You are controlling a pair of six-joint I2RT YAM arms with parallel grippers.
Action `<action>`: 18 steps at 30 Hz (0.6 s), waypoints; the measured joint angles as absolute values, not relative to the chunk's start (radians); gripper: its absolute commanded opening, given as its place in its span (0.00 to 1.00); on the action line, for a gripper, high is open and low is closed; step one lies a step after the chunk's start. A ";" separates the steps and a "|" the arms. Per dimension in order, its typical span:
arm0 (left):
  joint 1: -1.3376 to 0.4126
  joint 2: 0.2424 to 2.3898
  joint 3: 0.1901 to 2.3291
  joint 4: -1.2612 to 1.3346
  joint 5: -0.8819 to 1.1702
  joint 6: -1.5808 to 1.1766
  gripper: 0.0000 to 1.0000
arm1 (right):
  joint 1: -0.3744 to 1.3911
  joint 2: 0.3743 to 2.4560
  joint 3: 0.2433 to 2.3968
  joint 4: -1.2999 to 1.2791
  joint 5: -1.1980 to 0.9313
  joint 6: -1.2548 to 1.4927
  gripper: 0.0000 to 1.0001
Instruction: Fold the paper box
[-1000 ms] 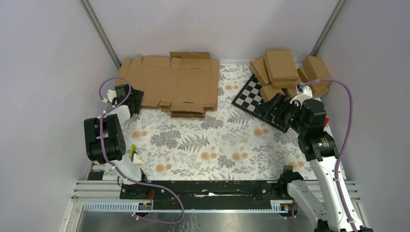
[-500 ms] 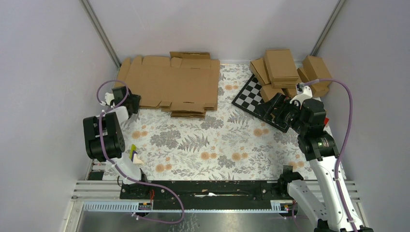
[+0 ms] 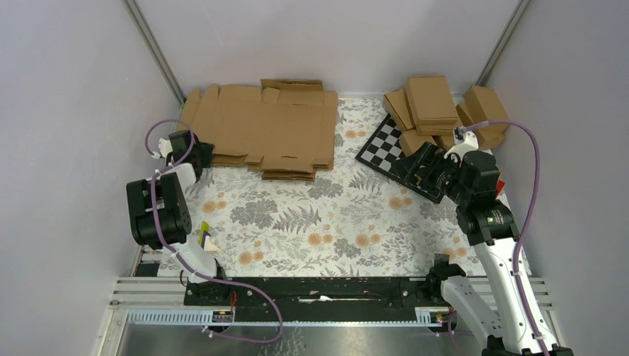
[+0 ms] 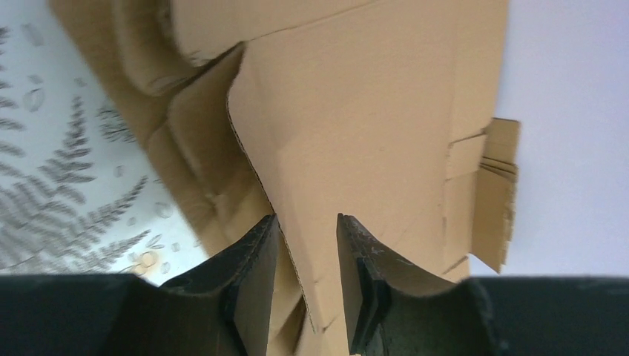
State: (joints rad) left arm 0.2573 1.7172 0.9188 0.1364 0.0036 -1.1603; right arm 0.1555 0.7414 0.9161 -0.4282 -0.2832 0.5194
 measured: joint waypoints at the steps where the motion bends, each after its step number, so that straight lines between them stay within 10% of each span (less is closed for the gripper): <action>1: 0.257 1.715 0.916 0.158 0.009 -1.163 0.34 | 0.155 0.743 0.916 -0.428 -0.283 0.519 0.99; 18: 0.255 1.783 0.916 0.300 0.116 -1.205 0.41 | 0.155 0.749 0.916 -0.428 -0.283 0.519 0.99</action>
State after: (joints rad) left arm 0.2550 1.7828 0.9157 0.2996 0.1158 -1.2053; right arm 0.1555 0.7494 0.9165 -0.4278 -0.2832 0.5190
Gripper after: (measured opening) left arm 0.473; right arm 0.990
